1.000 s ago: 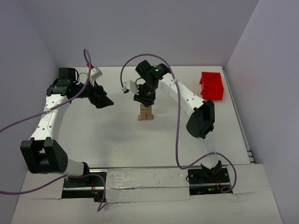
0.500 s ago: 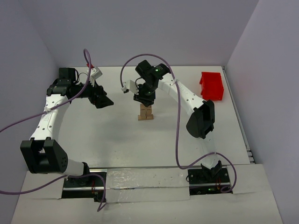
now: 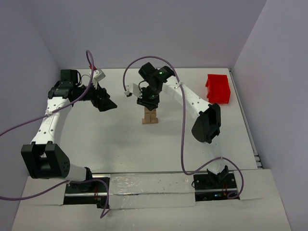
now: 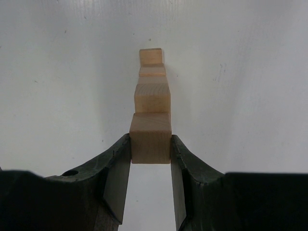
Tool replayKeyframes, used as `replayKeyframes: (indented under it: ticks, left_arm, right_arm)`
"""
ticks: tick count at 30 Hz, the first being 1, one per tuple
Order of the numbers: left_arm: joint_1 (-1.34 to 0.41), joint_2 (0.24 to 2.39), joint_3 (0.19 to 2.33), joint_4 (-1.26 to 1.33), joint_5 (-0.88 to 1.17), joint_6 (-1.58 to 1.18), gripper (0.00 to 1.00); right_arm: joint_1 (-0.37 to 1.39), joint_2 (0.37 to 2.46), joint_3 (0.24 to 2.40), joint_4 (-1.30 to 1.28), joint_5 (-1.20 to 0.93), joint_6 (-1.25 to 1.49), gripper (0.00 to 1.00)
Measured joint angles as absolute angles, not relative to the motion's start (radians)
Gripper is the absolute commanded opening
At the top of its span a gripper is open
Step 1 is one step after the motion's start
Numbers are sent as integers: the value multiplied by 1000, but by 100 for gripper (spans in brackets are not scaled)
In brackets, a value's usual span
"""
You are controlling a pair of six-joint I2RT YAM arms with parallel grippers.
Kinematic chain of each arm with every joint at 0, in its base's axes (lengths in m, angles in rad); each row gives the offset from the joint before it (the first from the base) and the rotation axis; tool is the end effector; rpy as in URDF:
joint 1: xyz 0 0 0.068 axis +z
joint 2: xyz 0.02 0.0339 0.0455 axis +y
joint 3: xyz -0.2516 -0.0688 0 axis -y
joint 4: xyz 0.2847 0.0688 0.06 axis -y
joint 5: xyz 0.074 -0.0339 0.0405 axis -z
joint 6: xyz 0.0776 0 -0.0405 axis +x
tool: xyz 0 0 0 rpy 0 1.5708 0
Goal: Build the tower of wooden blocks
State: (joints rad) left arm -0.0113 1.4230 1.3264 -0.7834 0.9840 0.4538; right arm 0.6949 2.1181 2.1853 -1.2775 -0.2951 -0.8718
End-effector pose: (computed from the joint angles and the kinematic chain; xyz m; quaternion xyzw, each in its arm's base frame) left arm 0.3459 -0.0685 0.3045 0.3468 0.7702 -0.3682 0.3887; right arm 0.3567 0.3268 0.2686 -0.7054 0.6709 0.1284 0.1894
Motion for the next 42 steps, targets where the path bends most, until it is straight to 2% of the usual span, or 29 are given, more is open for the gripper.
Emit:
replayKeyframes:
  ticks: [4, 9, 12, 14, 15, 17, 19, 21, 34, 42]
  left_arm:
    - [-11, 1424, 1330, -783, 984, 454, 99]
    - [-11, 1425, 1334, -784, 984, 454, 99]
    - [-11, 1425, 1339, -784, 984, 455, 99]
    - [-11, 1426, 1342, -784, 984, 455, 99]
    - [-11, 1426, 1344, -784, 984, 456, 99]
    - [-11, 1427, 1344, -784, 984, 457, 99]
    - [-11, 1429, 1344, -785, 984, 457, 99]
    - [-11, 1432, 1344, -785, 984, 457, 99]
    - [-11, 1430, 1341, -753, 959, 414, 99]
    - [43, 1343, 1236, -549, 831, 210, 99]
  right_arm:
    - [696, 2118, 2185, -1276, -293, -873, 29]
    - [696, 2118, 2184, -1275, -288, -873, 43]
    - [696, 2118, 2183, -1274, -286, -873, 56]
    - [696, 2118, 2180, -1271, -280, -874, 60]
    - [696, 2118, 2177, -1270, -277, -874, 67]
    - [696, 2118, 2173, -1269, -275, -876, 72]
    - [697, 2118, 2172, -1269, -273, -875, 94]
    - [697, 2118, 2171, -1269, -271, -874, 100]
    - [691, 2086, 2188, -1249, -310, -814, 100]
    - [565, 1844, 2148, -1162, -425, -721, 100]
